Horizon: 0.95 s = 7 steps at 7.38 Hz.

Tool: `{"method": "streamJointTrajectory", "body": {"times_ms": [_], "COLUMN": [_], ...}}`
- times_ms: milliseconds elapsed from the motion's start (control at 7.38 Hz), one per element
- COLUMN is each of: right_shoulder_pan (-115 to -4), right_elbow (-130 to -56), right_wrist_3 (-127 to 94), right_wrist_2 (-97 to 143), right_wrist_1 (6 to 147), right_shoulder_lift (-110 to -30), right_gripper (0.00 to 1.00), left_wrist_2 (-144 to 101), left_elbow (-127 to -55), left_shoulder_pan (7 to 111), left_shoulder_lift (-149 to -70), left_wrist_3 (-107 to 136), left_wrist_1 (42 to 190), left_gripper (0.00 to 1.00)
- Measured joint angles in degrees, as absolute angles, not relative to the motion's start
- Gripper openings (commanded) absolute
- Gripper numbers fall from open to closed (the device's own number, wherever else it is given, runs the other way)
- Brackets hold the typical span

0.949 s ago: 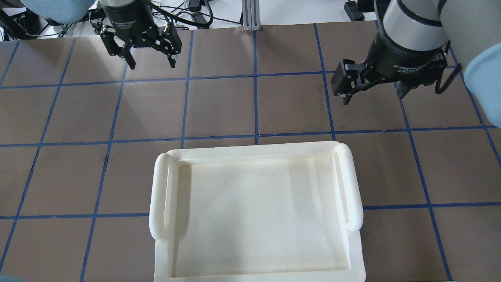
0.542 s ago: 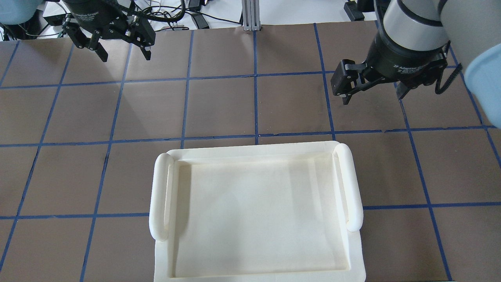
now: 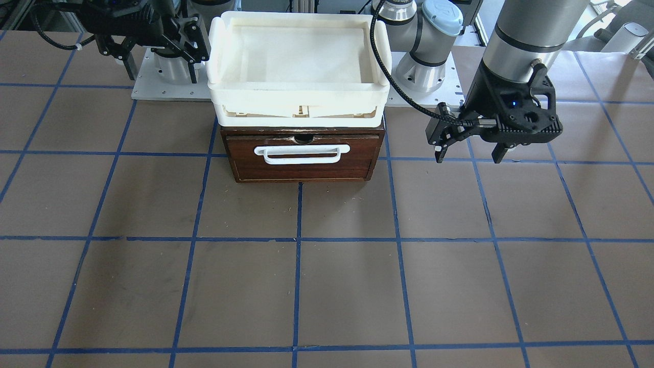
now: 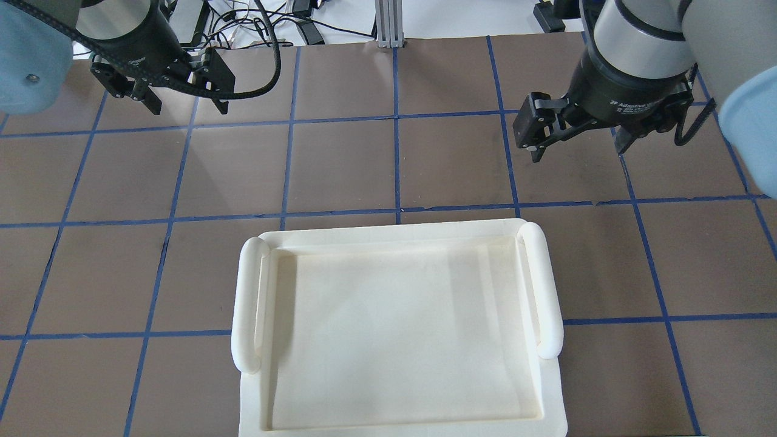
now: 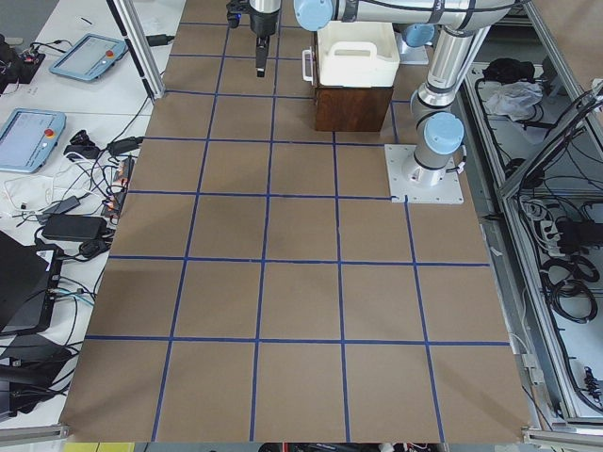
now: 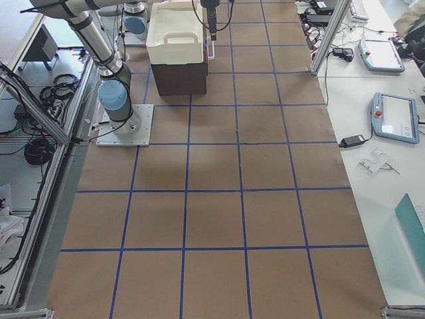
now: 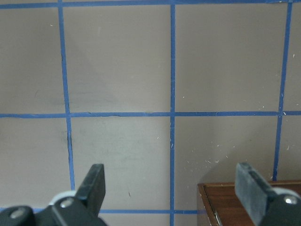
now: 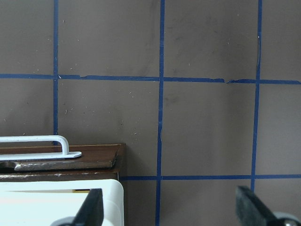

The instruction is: Put scissors in drawer and close it

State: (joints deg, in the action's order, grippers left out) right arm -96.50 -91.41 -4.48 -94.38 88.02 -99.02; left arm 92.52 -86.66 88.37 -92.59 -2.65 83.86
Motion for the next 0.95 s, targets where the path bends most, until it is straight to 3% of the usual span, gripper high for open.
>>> {"method": "streamJointTrajectory", "body": {"times_ms": [949], "right_shoulder_pan": [-96.5], "right_elbow": [-91.4], "right_wrist_3": [-4.5], "right_wrist_2": [-94.3], "right_wrist_1": [87.9], "right_shoulder_lift": [-99.2], "right_gripper": [1.0], "left_wrist_2": [91.7], "left_elbow": [-87.5], "left_shoulder_pan": [86.1], "left_shoulder_lift": [-89.9], "left_wrist_3": [-2.7], "left_wrist_1": [86.8], "left_gripper": [1.0]}}
